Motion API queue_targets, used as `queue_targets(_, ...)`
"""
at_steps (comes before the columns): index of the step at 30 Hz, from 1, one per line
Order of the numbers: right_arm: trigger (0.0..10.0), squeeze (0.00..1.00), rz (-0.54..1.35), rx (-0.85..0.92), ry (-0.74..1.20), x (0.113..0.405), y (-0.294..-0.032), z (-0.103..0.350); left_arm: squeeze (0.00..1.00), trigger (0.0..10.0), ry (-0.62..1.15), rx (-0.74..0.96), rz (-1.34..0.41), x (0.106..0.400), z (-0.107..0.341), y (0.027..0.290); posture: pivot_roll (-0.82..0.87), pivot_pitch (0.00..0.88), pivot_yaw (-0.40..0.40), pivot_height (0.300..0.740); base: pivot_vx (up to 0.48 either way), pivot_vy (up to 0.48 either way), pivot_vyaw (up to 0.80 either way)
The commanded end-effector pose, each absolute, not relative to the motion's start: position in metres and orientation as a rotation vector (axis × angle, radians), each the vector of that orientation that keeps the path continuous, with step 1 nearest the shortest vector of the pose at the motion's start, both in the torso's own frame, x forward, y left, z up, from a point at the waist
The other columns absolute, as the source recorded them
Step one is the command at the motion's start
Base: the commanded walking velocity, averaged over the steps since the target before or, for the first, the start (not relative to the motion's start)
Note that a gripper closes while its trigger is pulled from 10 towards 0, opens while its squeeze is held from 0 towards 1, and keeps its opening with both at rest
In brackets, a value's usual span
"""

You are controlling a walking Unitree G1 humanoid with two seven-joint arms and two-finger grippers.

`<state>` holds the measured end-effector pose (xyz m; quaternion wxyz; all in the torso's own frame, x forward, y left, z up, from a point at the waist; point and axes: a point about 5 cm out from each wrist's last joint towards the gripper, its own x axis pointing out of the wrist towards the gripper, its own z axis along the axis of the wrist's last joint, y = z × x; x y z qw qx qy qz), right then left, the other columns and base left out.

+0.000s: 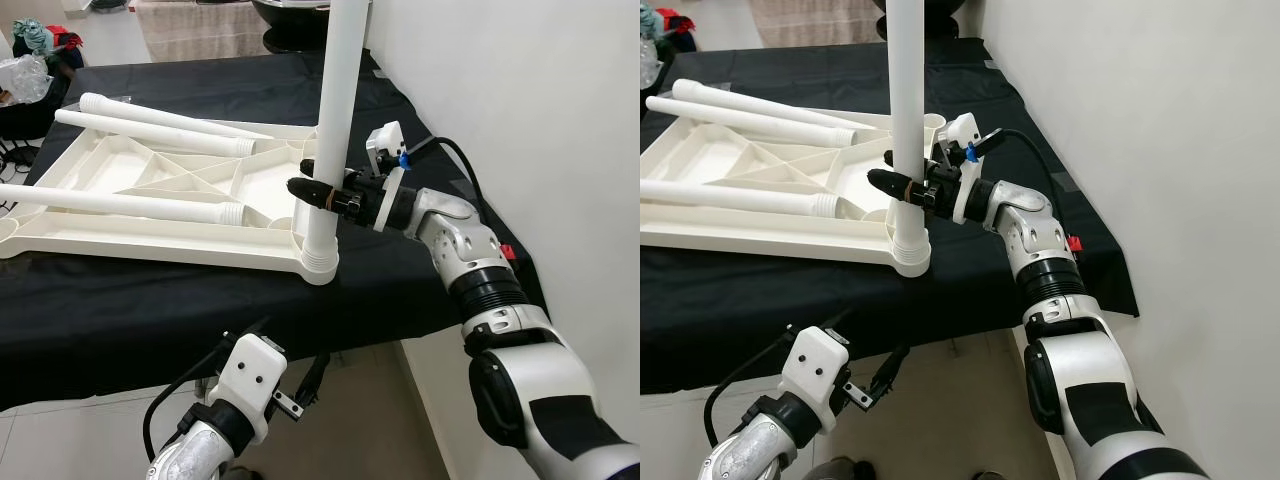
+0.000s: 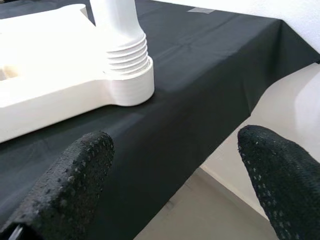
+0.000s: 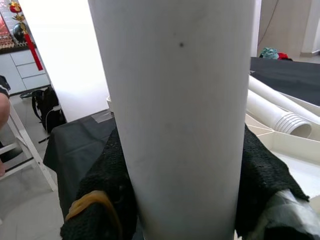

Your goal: Building children table

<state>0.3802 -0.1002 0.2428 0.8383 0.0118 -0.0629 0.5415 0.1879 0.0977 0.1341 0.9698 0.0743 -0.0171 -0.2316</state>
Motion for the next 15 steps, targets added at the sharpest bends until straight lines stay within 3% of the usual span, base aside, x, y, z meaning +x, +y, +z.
queue_targets(1,0.0,0.00,1.136,0.027,-0.114,0.379,-0.102,0.237,0.00,10.0,-0.036,0.151,-0.446,0.189,0.136,0.101,0.11,0.142,-0.065,0.740,0.000,0.000,0.00)
queue_targets(7,0.0,0.00,1.062,-0.021,-0.105,0.380,-0.106,0.233,0.00,10.0,-0.048,0.158,-0.413,0.195,0.138,0.108,0.11,0.145,-0.065,0.740,0.000,0.000,0.00)
queue_targets(9,0.0,0.00,0.882,-0.067,-0.066,0.388,-0.112,0.224,0.00,10.0,-0.072,0.174,-0.388,0.202,0.144,0.116,0.11,0.148,-0.062,0.740,0.000,0.000,0.00)
queue_targets(15,0.0,0.00,0.660,-0.125,-0.028,0.396,-0.117,0.214,0.00,10.0,-0.099,0.195,-0.369,0.210,0.151,0.122,0.11,0.150,-0.059,0.740,0.000,0.000,0.00)
